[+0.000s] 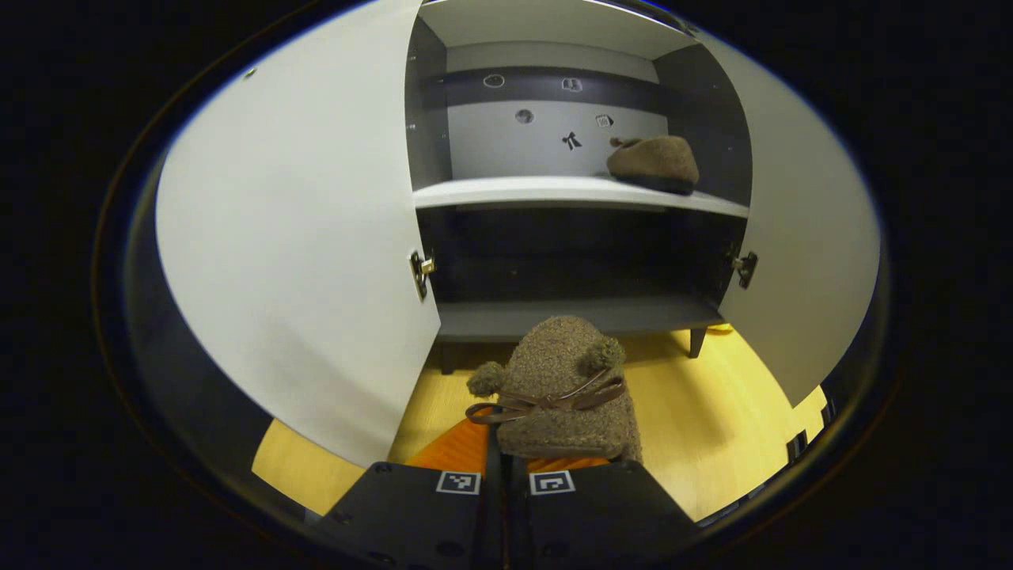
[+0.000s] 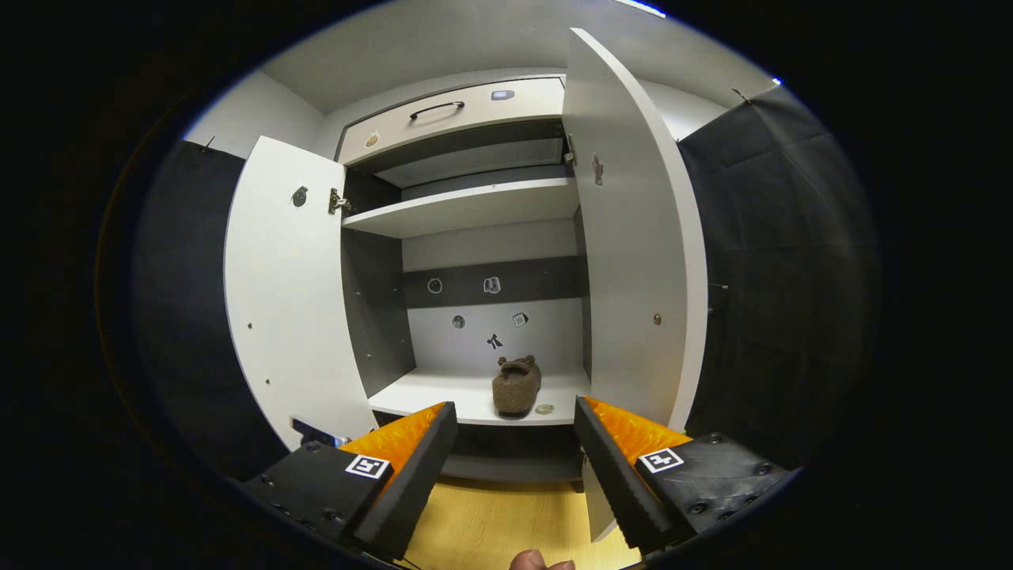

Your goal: Grab one shoe with the right hand and put it into the shoe cabinet, grab the other shoe with the left hand and put it into the shoe cabinet; then close the right door with the right hand and the left door with the left hand.

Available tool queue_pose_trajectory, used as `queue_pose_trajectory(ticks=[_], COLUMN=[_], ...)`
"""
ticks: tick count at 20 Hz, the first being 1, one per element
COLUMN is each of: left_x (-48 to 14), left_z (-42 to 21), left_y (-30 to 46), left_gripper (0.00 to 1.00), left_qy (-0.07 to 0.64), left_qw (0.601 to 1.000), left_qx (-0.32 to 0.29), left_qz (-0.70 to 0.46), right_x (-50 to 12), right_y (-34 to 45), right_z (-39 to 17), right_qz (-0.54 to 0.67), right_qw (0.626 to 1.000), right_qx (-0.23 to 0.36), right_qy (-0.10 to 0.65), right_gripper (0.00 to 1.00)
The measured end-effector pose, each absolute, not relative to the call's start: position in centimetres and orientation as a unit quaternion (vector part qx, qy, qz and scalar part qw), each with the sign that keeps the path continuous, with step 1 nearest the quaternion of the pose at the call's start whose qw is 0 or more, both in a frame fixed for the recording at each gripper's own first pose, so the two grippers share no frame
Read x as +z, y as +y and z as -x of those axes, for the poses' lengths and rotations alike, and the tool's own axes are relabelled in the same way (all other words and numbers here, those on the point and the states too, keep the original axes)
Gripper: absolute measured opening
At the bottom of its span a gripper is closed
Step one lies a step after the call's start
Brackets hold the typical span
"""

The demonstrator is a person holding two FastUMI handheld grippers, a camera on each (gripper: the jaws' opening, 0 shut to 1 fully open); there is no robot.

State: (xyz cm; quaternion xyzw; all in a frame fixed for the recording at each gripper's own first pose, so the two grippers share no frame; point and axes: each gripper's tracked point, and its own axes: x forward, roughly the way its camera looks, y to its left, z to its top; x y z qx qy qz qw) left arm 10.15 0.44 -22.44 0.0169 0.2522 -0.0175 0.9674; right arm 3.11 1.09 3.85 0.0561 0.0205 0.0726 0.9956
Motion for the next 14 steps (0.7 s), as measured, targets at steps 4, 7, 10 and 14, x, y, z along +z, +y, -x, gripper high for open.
queue_pose_trajectory(ticks=[4,7,10,14], left_x=[-14.9,-9.0,-3.8,0.7], left_z=[-11.9,-14.1,-17.3,-22.5], left_y=[-0.8,-0.7,-1.4,-1.8], left_gripper=[0.08,0.08,0.08,0.08], left_qy=[0.229,0.203,0.179,0.165], left_qw=[0.973,0.979,0.983,0.986], left_qx=[-0.026,-0.021,-0.025,-0.026], left_qz=[0.001,-0.008,0.001,-0.015], right_x=[3.7,3.6,3.7,4.1], right_y=[0.1,-0.8,-1.4,-1.8], right_z=[-3.0,-3.0,-2.8,-2.0], right_qz=[-0.065,-0.066,-0.056,-0.037], right_qw=[0.996,0.996,0.997,0.998], right_qx=[0.065,0.054,0.047,0.042], right_qy=[0.018,0.013,0.006,-0.007], right_gripper=[0.98,0.98,0.98,0.98])
